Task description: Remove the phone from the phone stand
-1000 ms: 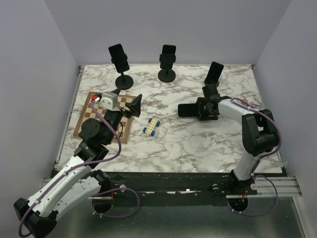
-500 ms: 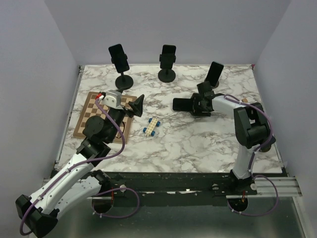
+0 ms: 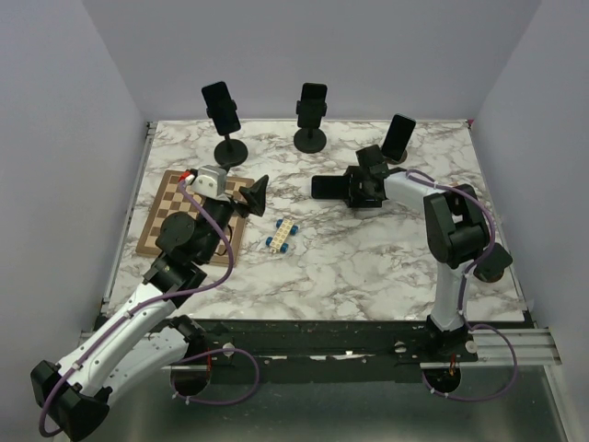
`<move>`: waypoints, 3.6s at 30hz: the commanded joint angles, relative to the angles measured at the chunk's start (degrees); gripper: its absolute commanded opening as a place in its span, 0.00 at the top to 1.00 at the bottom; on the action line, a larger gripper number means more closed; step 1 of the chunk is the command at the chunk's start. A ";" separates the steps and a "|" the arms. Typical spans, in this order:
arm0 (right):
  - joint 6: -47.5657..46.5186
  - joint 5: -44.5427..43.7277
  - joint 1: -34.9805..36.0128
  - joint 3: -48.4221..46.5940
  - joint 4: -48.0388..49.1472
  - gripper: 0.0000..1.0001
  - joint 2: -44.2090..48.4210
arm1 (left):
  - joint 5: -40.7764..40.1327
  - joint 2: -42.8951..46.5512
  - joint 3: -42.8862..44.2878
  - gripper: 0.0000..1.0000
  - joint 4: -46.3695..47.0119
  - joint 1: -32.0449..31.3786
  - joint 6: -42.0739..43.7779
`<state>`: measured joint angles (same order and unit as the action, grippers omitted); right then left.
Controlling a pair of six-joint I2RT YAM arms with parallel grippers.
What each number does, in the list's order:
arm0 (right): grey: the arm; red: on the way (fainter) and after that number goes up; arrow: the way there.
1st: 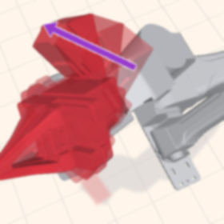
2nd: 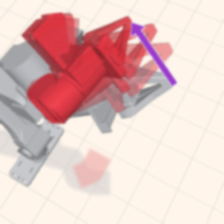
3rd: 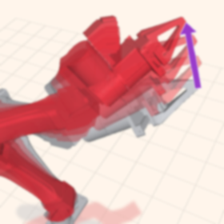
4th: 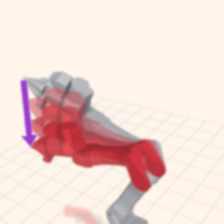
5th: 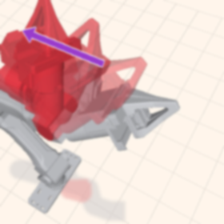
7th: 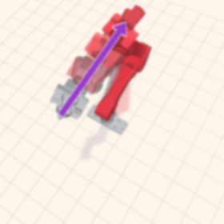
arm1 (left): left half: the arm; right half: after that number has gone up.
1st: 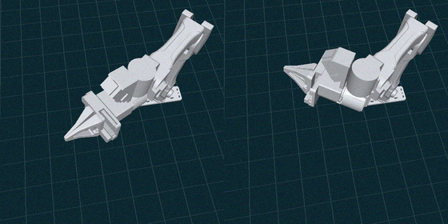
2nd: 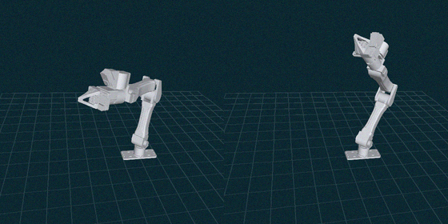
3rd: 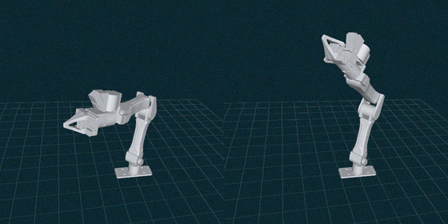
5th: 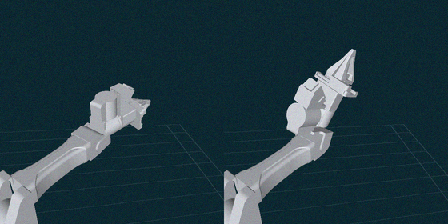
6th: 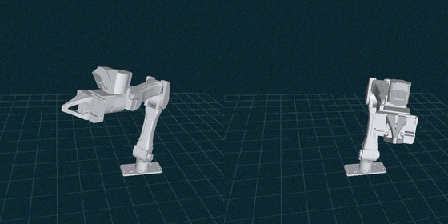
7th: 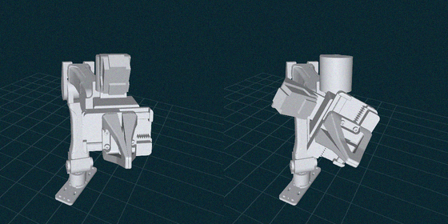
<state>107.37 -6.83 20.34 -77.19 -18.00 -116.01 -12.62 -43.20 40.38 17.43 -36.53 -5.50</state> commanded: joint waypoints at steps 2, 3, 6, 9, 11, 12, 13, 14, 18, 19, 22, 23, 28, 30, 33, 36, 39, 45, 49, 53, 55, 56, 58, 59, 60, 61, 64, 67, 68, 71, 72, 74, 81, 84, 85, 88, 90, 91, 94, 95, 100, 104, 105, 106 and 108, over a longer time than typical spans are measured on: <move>-2.17 -0.63 0.88 0.45 -2.53 0.52 -3.08 | 1.39 0.18 1.19 0.01 0.19 0.62 -0.81; -2.36 -0.45 0.93 0.08 -3.00 0.49 -3.48 | 1.50 0.29 1.21 0.01 0.15 0.63 -0.91; -2.48 -0.70 1.26 -0.45 -3.62 0.37 -3.77 | 1.38 0.20 1.19 0.01 0.15 0.70 -0.93; -2.40 -1.06 1.34 -0.69 -4.18 0.27 -3.65 | 1.59 0.13 1.19 0.01 0.07 0.76 -1.01; -2.46 -1.70 1.36 -0.73 -4.62 0.08 -3.32 | 1.70 0.05 1.28 0.01 -0.03 0.77 -1.09; -3.21 -2.13 1.32 -0.56 -4.08 0.07 -2.99 | 1.78 0.05 1.28 0.01 -0.03 0.76 -1.02; -3.22 -2.87 1.44 -0.59 -4.37 0.00 -2.67 | 1.68 0.05 1.28 0.01 -0.03 0.81 -1.01; -3.47 -3.29 1.45 -0.36 -4.23 0.00 -2.34 | 1.66 0.08 1.28 0.01 -0.03 0.79 -1.04; -5.31 -4.36 1.46 -0.25 -4.13 0.00 -1.25 | 1.44 0.13 1.28 0.01 -0.03 0.85 -1.01; -5.96 -4.80 1.46 -0.71 -5.10 0.00 -1.00 | 1.42 0.13 1.21 0.01 -0.03 0.87 -0.95; -10.45 -5.99 1.46 -0.71 -5.17 0.00 0.72 | 1.07 0.12 1.19 0.01 0.06 0.94 -0.45; -13.35 -6.59 1.53 -0.53 -4.33 0.00 1.56 | 0.92 0.06 1.15 0.01 0.06 0.94 -0.29; -33.13 -11.05 1.93 -1.43 -5.27 0.00 6.30 | 0.86 0.09 1.37 0.01 -0.12 1.21 0.79; -40.11 -14.54 2.61 0.14 -5.12 0.00 9.64 | 0.45 -0.04 1.37 0.01 -0.12 1.38 1.26; -50.92 -15.94 3.34 4.43 -2.71 0.00 15.99 | -0.11 -0.19 1.28 0.01 -0.12 1.53 1.98; -59.46 -14.11 4.10 10.69 -0.64 0.00 22.41 | -0.22 -0.61 1.21 0.01 -0.16 1.54 2.29; -64.41 -16.17 5.27 16.39 -2.26 0.00 28.61 | -0.02 -1.77 1.50 0.01 -0.30 1.50 2.52; -71.96 -16.82 5.27 24.91 -0.82 0.00 37.21 | 0.79 -2.22 2.26 0.01 -1.63 1.49 1.57; -77.49 -20.85 5.22 24.53 -1.63 0.00 39.67 | 0.25 -2.39 2.15 0.01 -1.57 1.49 1.42; -81.09 -26.52 5.24 18.78 -5.57 0.00 37.58 | 0.40 -1.73 2.64 0.01 -2.16 1.51 1.74; -80.93 -28.11 5.18 15.16 -7.00 0.00 36.53 | 0.43 -0.83 2.00 0.01 -1.48 1.54 2.10; -80.94 -28.48 5.23 13.84 -6.87 0.00 36.10 | -0.17 -0.60 1.46 0.01 -0.83 1.52 2.55; -82.22 -29.07 5.16 11.95 -4.62 0.00 35.06 | -1.99 -1.10 1.08 0.01 0.09 1.53 2.89; -82.92 -29.60 5.15 10.51 -3.77 0.00 34.11 | -2.18 -1.56 1.39 0.01 -0.43 1.55 2.77; -83.20 -30.43 5.10 9.06 -3.51 0.00 32.99 | -1.56 -1.99 1.87 0.01 -0.82 1.60 2.66; -83.31 -31.00 5.01 7.29 -3.58 0.00 31.61 | -0.75 -2.14 2.00 0.01 -1.07 1.55 2.40; -83.54 -33.08 4.71 4.33 -1.79 0.00 28.77 | 0.19 -2.01 1.74 0.01 -0.82 1.55 1.75; -83.57 -30.15 1.78 1.82 0.59 0.00 25.01 | -0.15 -2.12 1.11 0.01 0.03 1.62 1.68; -83.01 -29.22 0.25 0.15 0.40 0.00 23.11 | -0.29 -2.42 1.18 0.01 -0.06 1.56 1.72; -81.83 -26.38 -3.63 -4.61 -0.89 0.00 17.91 | 0.41 -3.14 1.76 0.01 -0.53 1.60 1.45; -81.92 -24.95 -4.92 -6.31 -1.24 0.00 16.16 | 0.66 -3.27 1.87 0.01 -0.64 1.57 1.30; -83.70 -21.92 -6.24 -8.47 -0.30 0.00 13.84 | 0.99 -3.12 1.92 0.01 -0.73 1.55 1.02; -88.39 -21.68 -6.59 -16.76 1.78 0.00 7.20 | 1.24 -3.72 2.03 0.01 -0.65 1.64 0.78; -87.69 -23.60 -6.56 -21.56 0.77 0.00 3.56 | 1.15 -4.04 2.03 0.01 -0.73 1.64 0.71; -87.00 -25.60 -6.55 -23.05 0.19 0.00 2.00 | 1.19 -4.08 1.98 0.01 -0.73 1.64 0.54; -84.70 -30.79 -6.54 -28.70 -3.13 0.00 -2.27 | 1.44 -4.26 2.22 0.01 -0.97 1.64 0.45; -84.25 -30.84 -6.54 -31.85 -4.67 0.00 -4.72 | 1.64 -4.19 2.25 0.01 -1.00 1.64 0.33; -84.04 -31.29 -6.61 -33.48 -5.53 0.00 -5.72 | 1.72 -4.10 2.20 0.01 -0.92 1.64 0.10; -83.87 -32.81 -6.60 -37.85 -7.45 0.00 -9.32 | 1.95 -4.00 2.17 0.01 -0.91 1.64 -0.17; -83.67 -33.28 -6.58 -39.18 -7.97 0.00 -10.24 | 1.99 -4.02 2.16 0.01 -0.82 1.69 -0.18; -83.08 -34.03 -6.54 -41.80 -9.18 0.00 -12.71 | 1.89 -4.17 2.16 0.01 -0.82 1.73 -0.27; -82.63 -35.43 -6.56 -42.88 -10.72 0.00 -14.02 | 2.12 -4.34 2.16 0.01 -0.82 1.73 -0.25; -82.63 -35.80 -6.54 -42.72 -10.80 0.00 -14.07 | 1.91 -4.52 2.16 0.01 -0.76 1.81 0.01; -82.67 -36.32 -6.57 -42.48 -10.75 0.00 -14.12 | 1.65 -4.65 2.17 0.01 -0.73 1.97 0.05; -82.67 -36.74 -6.67 -41.94 -10.53 0.00 -14.09 | 1.70 -4.70 2.25 0.01 -0.76 2.32 -0.26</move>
<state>23.94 -39.92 13.82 -118.02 -26.70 -128.60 -11.86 -47.55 40.86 16.56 -35.05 -5.41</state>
